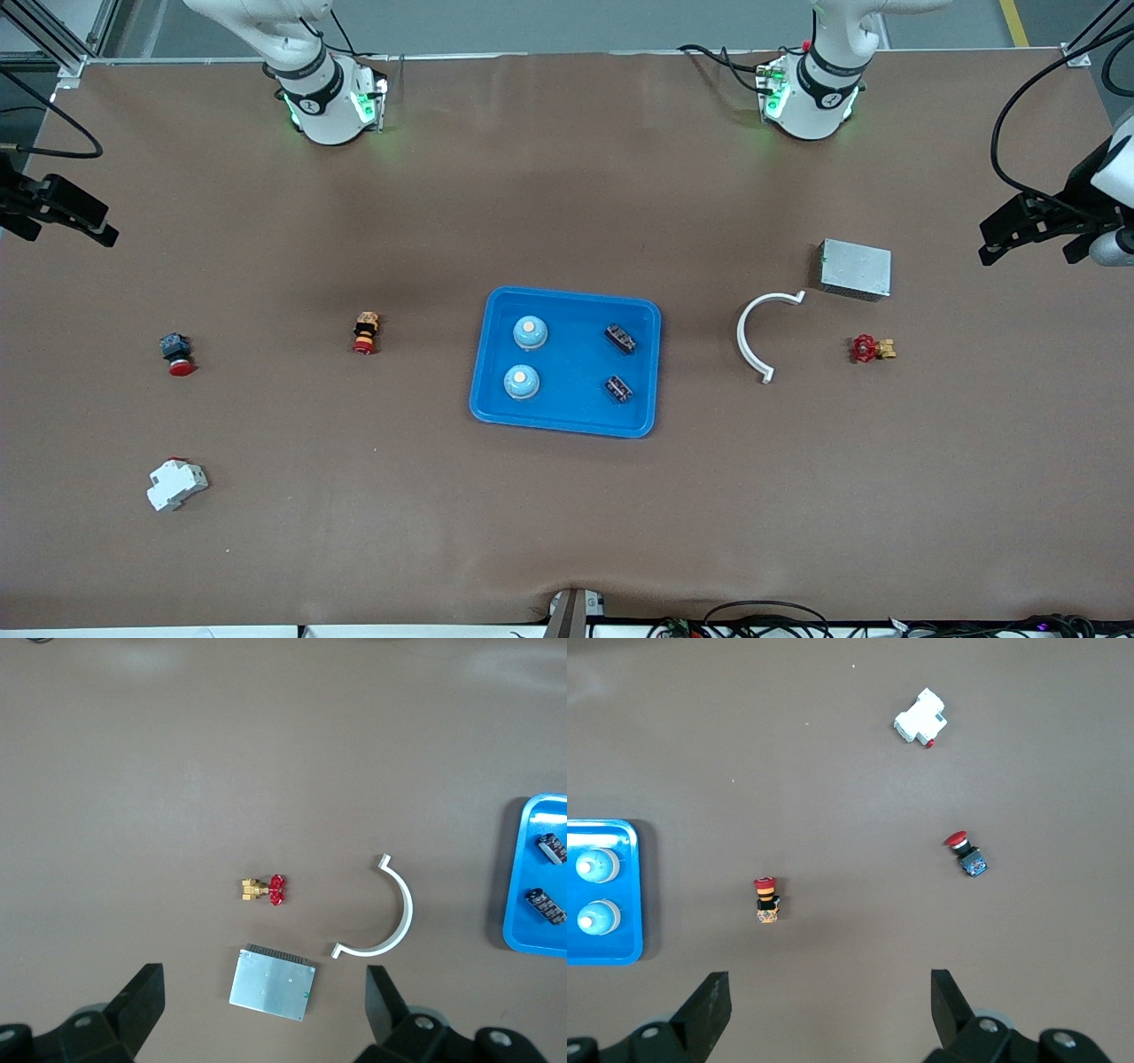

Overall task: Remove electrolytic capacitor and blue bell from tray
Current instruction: 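Move the right gripper and the left gripper toward the blue tray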

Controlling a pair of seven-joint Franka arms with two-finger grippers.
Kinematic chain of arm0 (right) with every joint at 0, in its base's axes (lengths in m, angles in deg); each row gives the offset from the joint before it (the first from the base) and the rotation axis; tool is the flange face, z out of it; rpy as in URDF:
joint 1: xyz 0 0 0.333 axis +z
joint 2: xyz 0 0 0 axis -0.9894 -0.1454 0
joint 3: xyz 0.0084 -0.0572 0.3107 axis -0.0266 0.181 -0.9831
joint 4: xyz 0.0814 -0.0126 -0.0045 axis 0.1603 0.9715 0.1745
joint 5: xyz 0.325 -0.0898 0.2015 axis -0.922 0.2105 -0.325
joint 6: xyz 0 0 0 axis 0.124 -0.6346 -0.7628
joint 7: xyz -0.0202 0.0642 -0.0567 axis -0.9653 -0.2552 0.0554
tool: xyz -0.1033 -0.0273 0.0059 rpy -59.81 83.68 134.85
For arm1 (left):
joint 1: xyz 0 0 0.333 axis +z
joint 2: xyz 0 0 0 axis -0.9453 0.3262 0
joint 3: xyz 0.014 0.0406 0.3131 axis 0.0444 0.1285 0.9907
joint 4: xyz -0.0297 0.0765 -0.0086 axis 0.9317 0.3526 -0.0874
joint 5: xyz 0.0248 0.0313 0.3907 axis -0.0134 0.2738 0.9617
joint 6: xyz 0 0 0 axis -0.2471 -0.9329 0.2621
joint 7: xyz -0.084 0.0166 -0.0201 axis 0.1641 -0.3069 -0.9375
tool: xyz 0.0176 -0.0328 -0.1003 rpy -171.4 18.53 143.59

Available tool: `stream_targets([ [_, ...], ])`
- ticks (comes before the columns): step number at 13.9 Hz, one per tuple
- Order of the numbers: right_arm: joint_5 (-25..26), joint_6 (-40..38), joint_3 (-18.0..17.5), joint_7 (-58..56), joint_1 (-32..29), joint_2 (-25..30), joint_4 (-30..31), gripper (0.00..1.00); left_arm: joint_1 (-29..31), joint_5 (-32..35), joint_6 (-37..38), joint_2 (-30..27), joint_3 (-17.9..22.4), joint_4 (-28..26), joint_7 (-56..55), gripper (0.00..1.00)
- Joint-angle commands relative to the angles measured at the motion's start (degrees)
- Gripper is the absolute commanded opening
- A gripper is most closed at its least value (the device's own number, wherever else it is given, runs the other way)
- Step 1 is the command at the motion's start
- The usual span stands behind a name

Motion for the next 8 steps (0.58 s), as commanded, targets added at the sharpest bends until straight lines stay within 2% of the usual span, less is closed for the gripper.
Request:
stream_targets([
  [1, -0.32, 0.55, 0.03, 0.17, -0.11, 1.26, 1.48, 1.0, 0.1, -1.66, 0.15, 0.7, -0.09, 1.36, -0.21, 1.0],
  [7, -0.32, 0.64, 0.03, 0.17, -0.11, 1.26, 1.65, 1.0, 0.1, -1.75, 1.81, -0.17, -2.98, 1.28, -2.49, 1.0],
  [8, -0.41, 0.64, 0.03, 0.09, -0.11, 1.26, 1.92, 1.0, 0.1, -1.66, 3.64, -0.35, -5.6, 1.45, -3.72, 1.0],
])
